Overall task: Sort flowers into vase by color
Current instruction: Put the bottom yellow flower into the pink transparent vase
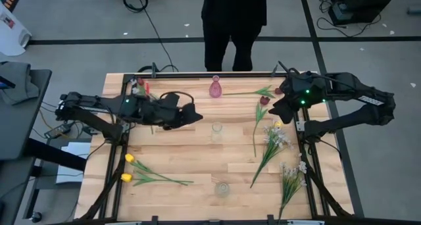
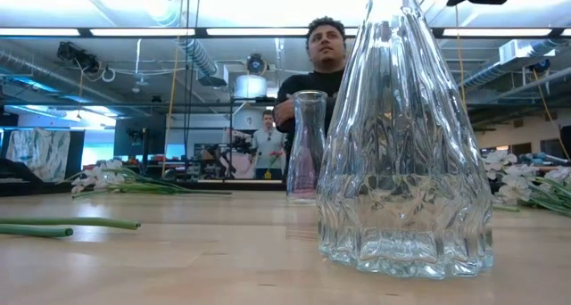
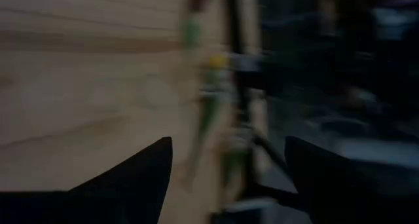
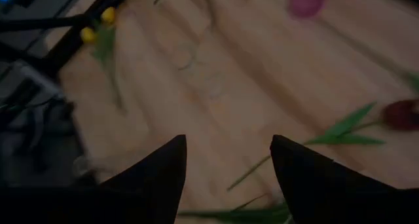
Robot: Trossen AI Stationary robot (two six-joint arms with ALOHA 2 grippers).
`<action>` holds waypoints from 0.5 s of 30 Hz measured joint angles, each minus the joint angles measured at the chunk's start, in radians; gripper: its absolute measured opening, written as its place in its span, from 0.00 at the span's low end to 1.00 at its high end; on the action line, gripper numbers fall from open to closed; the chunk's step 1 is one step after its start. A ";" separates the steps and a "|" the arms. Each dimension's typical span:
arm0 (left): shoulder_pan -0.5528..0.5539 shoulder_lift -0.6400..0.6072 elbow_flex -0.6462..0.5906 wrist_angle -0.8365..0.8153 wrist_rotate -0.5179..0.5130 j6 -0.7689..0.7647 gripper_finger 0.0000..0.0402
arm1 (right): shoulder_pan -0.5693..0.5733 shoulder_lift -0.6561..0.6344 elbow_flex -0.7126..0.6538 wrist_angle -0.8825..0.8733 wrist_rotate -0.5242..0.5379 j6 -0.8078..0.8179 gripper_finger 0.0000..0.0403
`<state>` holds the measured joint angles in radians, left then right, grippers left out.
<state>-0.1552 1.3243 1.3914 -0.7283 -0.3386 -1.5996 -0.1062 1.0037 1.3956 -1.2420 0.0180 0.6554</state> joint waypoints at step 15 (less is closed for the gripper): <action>-0.237 0.195 0.000 -0.283 0.153 -0.486 0.64 | -0.002 0.020 0.000 0.000 0.161 -0.126 0.58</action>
<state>-0.3918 1.5195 1.3914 -1.0115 -0.1856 -2.0858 -0.1078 1.0241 1.3956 -1.2419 0.1788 0.5293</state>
